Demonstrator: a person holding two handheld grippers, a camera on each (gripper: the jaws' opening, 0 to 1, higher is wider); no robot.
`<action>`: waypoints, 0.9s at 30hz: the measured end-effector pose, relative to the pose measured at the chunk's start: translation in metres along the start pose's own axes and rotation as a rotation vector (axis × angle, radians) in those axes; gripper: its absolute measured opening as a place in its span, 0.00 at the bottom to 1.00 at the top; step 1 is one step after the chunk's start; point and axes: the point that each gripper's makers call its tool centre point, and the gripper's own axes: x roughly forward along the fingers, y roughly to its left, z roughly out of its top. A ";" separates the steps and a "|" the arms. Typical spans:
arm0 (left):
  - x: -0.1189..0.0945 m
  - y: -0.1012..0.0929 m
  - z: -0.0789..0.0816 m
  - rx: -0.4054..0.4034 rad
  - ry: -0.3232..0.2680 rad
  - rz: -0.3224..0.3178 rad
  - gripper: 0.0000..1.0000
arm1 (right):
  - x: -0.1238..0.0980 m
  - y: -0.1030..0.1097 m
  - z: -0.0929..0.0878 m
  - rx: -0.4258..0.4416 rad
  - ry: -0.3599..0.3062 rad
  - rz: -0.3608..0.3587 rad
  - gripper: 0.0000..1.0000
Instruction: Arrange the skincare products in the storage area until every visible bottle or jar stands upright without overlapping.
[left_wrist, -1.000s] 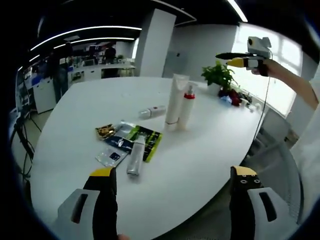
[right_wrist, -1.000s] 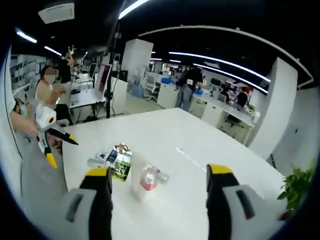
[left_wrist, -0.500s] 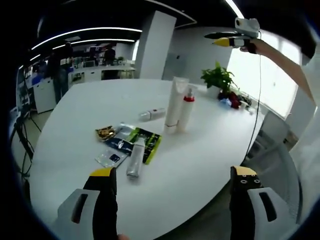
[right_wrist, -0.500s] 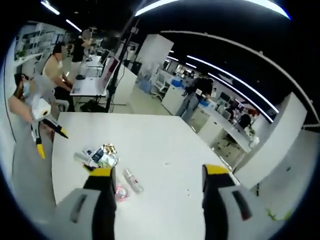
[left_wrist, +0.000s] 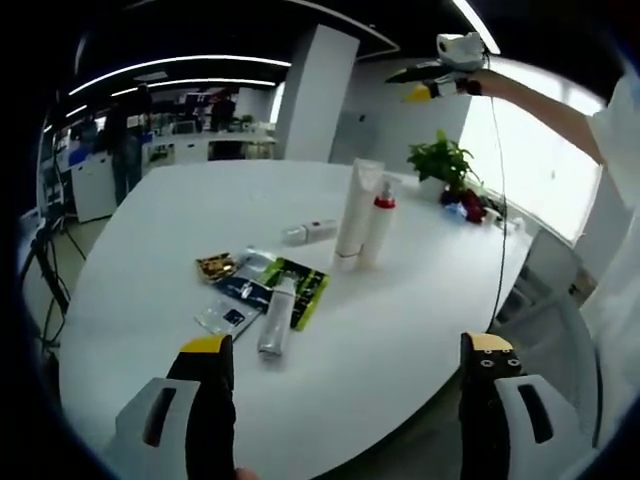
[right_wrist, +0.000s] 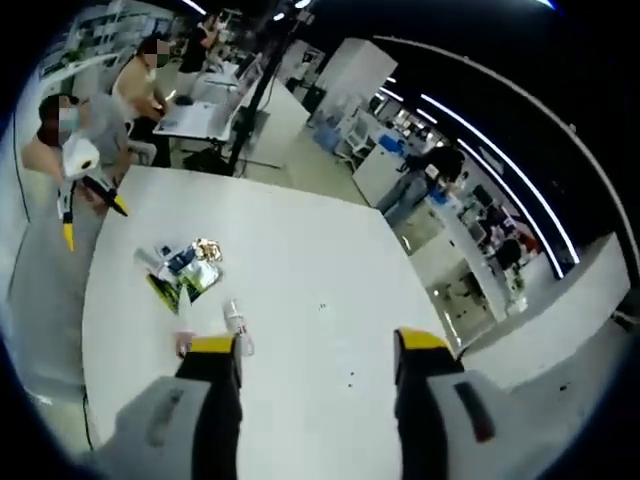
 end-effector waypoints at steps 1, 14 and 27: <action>0.000 0.000 0.000 -0.001 0.002 0.001 0.92 | 0.008 -0.001 -0.004 -0.010 0.001 0.021 0.61; 0.002 0.009 -0.004 -0.047 0.013 0.025 0.92 | 0.093 0.029 -0.058 -0.043 0.084 0.219 0.50; 0.003 0.019 -0.011 -0.083 0.048 0.061 0.91 | 0.163 0.087 -0.090 0.008 0.111 0.391 0.45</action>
